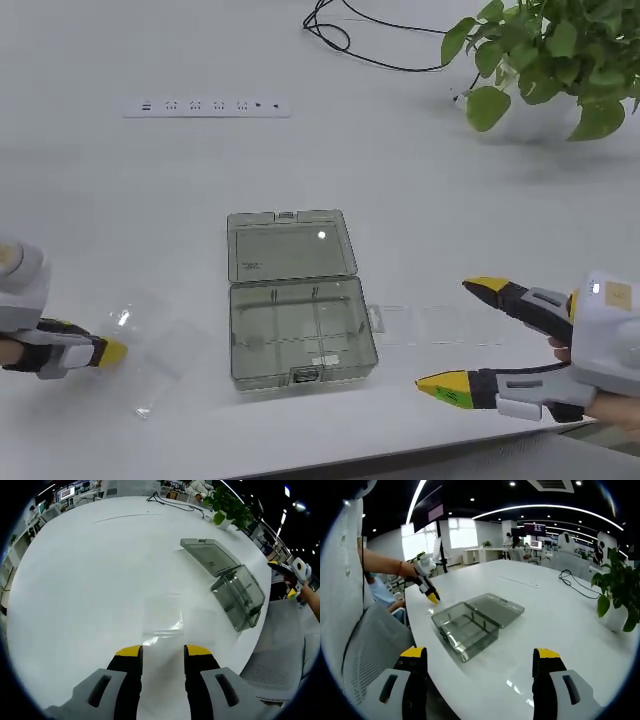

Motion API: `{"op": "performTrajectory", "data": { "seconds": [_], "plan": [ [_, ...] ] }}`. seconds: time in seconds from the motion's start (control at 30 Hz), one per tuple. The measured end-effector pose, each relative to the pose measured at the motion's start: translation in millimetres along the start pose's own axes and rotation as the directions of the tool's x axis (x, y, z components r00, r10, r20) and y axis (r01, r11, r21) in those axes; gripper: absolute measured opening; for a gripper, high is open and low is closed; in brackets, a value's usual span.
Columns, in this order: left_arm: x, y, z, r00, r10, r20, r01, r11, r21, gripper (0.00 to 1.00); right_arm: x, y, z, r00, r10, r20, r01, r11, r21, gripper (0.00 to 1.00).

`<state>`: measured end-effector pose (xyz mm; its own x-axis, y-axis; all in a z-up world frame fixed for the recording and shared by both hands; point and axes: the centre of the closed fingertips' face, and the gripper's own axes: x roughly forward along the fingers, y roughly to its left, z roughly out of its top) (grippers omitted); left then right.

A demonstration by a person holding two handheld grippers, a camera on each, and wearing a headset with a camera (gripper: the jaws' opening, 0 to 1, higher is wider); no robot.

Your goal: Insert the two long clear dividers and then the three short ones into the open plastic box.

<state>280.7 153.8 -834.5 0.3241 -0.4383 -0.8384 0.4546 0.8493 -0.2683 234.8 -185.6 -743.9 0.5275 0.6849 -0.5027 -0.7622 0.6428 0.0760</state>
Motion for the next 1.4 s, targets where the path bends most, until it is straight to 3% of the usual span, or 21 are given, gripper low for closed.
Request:
{"op": "performTrajectory", "data": {
  "seconds": [0.2,0.4,0.57,0.63,0.67,0.8,0.83,0.97,1.23,1.3,1.33,1.4],
  "plan": [
    [-6.1,-8.2,7.2,0.9965,-0.028,0.079,0.033,0.998,-0.051,0.31,4.2,2.8,11.7,0.9998,0.006,0.017,-0.006,1.000,0.005,0.85],
    [-20.8,-26.5,27.5,0.9791,-0.069,0.192,0.083,0.995,-0.064,0.31,7.7,8.2,33.5,0.9987,0.015,0.049,-0.014,1.000,-0.008,0.82],
    [-32.9,-46.9,52.1,0.9457,-0.120,0.302,0.128,0.992,-0.006,0.31,10.5,13.8,53.1,0.9962,0.022,0.085,-0.021,1.000,-0.006,0.81],
    [-38.7,-55.5,61.7,0.9296,-0.135,0.343,0.141,0.990,0.010,0.31,10.9,17.3,63.7,0.9934,0.030,0.110,-0.030,1.000,-0.005,0.79],
    [-42.3,-62.8,68.5,0.9147,-0.159,0.371,0.158,0.987,0.035,0.31,11.0,18.5,67.6,0.9925,0.032,0.118,-0.032,0.999,-0.004,0.78],
    [-51.6,-81.1,82.3,0.8844,-0.198,0.423,0.181,0.980,0.082,0.31,12.2,25.4,86.3,0.9898,0.041,0.137,-0.041,0.999,-0.006,0.75],
    [-52.9,-83.6,84.1,0.8814,-0.200,0.428,0.182,0.980,0.083,0.31,12.6,27.6,91.6,0.9897,0.044,0.136,-0.045,0.999,0.000,0.72],
    [-59.0,-98.7,93.6,0.8562,-0.225,0.465,0.194,0.974,0.115,0.31,12.7,34.3,111.6,0.9852,0.043,0.166,-0.047,0.999,0.017,0.66],
    [-69.1,-125.6,104.3,0.8051,-0.281,0.523,0.216,0.959,0.183,0.31,14.5,49.6,141.1,0.9766,0.038,0.212,-0.047,0.998,0.035,0.54],
    [-73.1,-133.9,108.5,0.7809,-0.301,0.548,0.221,0.953,0.208,0.31,16.8,56.1,148.1,0.9736,0.038,0.225,-0.050,0.998,0.044,0.54],
    [-76.1,-139.6,111.7,0.7622,-0.317,0.564,0.225,0.947,0.228,0.31,17.9,57.3,149.4,0.9738,0.033,0.225,-0.045,0.998,0.045,0.52],
    [-78.4,-146.2,112.8,0.7500,-0.329,0.574,0.235,0.943,0.234,0.31,20.3,61.6,152.3,0.9734,0.032,0.227,-0.046,0.997,0.056,0.50]
  ]
}}
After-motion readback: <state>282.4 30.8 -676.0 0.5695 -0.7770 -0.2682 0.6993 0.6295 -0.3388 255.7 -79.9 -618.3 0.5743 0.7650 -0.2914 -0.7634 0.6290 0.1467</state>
